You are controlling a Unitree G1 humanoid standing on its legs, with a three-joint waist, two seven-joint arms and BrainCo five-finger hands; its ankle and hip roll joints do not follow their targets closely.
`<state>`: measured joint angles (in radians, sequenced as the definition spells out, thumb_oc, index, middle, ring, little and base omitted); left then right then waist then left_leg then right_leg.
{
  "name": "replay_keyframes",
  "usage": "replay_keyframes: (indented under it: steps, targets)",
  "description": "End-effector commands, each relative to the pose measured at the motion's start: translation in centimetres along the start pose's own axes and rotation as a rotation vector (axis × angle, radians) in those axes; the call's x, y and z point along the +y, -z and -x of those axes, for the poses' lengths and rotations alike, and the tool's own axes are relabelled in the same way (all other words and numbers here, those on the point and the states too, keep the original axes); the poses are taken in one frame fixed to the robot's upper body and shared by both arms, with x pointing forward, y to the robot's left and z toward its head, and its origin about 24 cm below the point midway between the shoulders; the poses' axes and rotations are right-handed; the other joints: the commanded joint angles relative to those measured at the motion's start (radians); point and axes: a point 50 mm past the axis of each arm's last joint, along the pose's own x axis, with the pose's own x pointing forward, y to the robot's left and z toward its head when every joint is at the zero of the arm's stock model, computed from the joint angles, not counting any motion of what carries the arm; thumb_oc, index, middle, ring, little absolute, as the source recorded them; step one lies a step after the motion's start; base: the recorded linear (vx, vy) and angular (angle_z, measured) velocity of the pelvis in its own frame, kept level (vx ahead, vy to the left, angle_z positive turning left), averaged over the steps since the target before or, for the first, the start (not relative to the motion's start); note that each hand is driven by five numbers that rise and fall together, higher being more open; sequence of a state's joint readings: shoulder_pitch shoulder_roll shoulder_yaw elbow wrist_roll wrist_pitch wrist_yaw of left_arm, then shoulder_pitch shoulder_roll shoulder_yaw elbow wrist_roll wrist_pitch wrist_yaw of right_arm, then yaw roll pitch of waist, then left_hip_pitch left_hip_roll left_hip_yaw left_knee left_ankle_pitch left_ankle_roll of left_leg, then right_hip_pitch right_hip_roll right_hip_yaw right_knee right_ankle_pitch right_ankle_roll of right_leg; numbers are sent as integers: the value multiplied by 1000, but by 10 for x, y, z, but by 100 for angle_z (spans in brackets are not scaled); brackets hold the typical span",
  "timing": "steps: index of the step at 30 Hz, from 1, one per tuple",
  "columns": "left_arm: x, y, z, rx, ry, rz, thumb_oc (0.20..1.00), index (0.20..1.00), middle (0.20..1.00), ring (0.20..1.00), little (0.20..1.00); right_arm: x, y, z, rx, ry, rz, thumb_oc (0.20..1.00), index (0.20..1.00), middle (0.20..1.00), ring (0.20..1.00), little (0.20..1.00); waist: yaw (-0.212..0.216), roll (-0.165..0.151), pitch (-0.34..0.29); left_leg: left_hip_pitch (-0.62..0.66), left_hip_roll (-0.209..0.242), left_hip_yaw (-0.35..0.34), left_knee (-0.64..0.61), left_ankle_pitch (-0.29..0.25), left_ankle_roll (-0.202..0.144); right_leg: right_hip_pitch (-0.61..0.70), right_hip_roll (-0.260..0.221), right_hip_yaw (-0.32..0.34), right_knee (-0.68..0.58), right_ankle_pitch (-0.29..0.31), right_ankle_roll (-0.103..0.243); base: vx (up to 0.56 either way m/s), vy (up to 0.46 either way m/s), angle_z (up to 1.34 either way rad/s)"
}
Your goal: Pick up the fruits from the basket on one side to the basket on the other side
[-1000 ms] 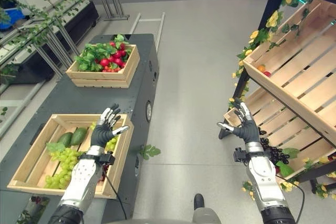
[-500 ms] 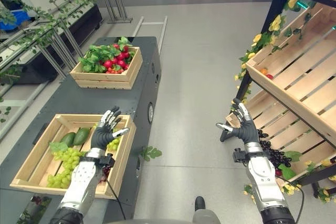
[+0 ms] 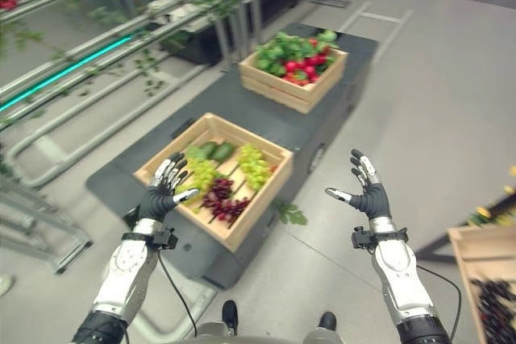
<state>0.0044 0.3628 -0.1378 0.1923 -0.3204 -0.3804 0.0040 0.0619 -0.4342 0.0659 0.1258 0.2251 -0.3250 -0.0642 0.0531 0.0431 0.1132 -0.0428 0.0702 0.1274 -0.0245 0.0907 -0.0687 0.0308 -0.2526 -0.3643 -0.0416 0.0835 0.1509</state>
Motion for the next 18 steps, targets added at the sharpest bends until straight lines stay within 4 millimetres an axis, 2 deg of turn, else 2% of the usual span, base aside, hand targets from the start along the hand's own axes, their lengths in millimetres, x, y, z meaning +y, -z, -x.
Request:
replay_keyframes:
  steps: [1,2,4,5,6,7,8,9,11,13,15,18]
  targets:
    - [22,-50,-20,-223,-9,-174,1000,1000,1000,1000,1000,8,-33,-20,-182,-17,-32,1000,1000,1000,1000,1000,17,-63,2,-30,-30,-28,80,-87,20,54,-52,1,223,-98,28,120,263,11]
    - [27,-57,-23,-246,-16,-218,1000,1000,1000,1000,1000,15,-36,-22,-196,-40,-58,1000,1000,1000,1000,1000,19,-67,20,-17,-43,-30,83,-102,36,11,-76,27,325,-78,35,61,234,8]
    - [33,-65,-27,-275,-41,-270,1000,1000,1000,1000,1000,26,-40,-26,-210,-76,-91,1000,1000,1000,1000,1000,20,-67,49,-5,-52,-20,81,-107,53,-63,-92,69,427,-14,53,26,183,-12]
    - [35,-69,-29,-286,-45,-319,1000,1000,1000,1000,1000,30,-40,-26,-210,-92,-96,1000,1000,1000,1000,1000,22,-62,60,1,-55,-23,86,-114,59,-81,-78,100,469,-6,56,84,145,-18]
    - [35,-74,-32,-301,-27,-357,1000,1000,1000,1000,1000,31,-39,-25,-206,-105,-90,1000,1000,1000,1000,1000,9,-55,74,19,-59,-39,82,-120,62,-115,-41,152,502,-24,52,140,112,-12]
    - [34,-75,-35,-308,-15,-375,1000,1000,1000,1000,1000,32,-38,-24,-201,-119,-83,1000,1000,1000,1000,1000,-9,-45,83,30,-60,-58,73,-117,62,-160,19,212,500,-52,43,168,83,-8]
    - [32,-79,-39,-321,-5,-390,1000,1000,1000,1000,1000,30,-38,-22,-196,-125,-69,1000,1000,1000,1000,1000,-30,-33,87,40,-61,-82,56,-111,57,-194,83,261,460,-88,29,180,42,7]
    - [32,-82,-42,-334,4,-408,1000,1000,1000,1000,1000,27,-36,-19,-189,-123,-68,1000,1000,1000,1000,1000,-44,-29,86,43,-67,-103,43,-111,54,-203,112,282,406,-111,18,165,2,37]
    - [30,-89,-48,-360,12,-462,1000,1000,1000,1000,1000,24,-32,-16,-176,-115,-82,1000,1000,1000,1000,1000,-75,-29,85,53,-91,-146,17,-115,51,-217,148,331,265,-97,6,170,-37,67]
    - [30,-98,-54,-387,19,-514,1000,1000,1000,1000,1000,24,-32,-13,-171,-128,-78,1000,1000,1000,1000,1000,-105,-23,89,68,-99,-179,-3,-118,43,-252,151,383,189,-57,24,164,-55,92]
    - [32,-107,-58,-408,51,-617,1000,1000,1000,1000,1000,19,-26,-5,-139,-139,-68,1000,1000,1000,1000,1000,-114,-21,79,67,-111,-190,-6,-118,41,-214,139,398,168,-55,22,82,-18,108]
    - [34,-117,-67,-441,36,-656,1000,1000,1000,1000,1000,12,-28,-7,-150,-145,-35,1000,1000,1000,1000,1000,-133,25,77,58,-110,-177,-8,-117,32,-208,137,392,158,-45,15,22,-17,39]
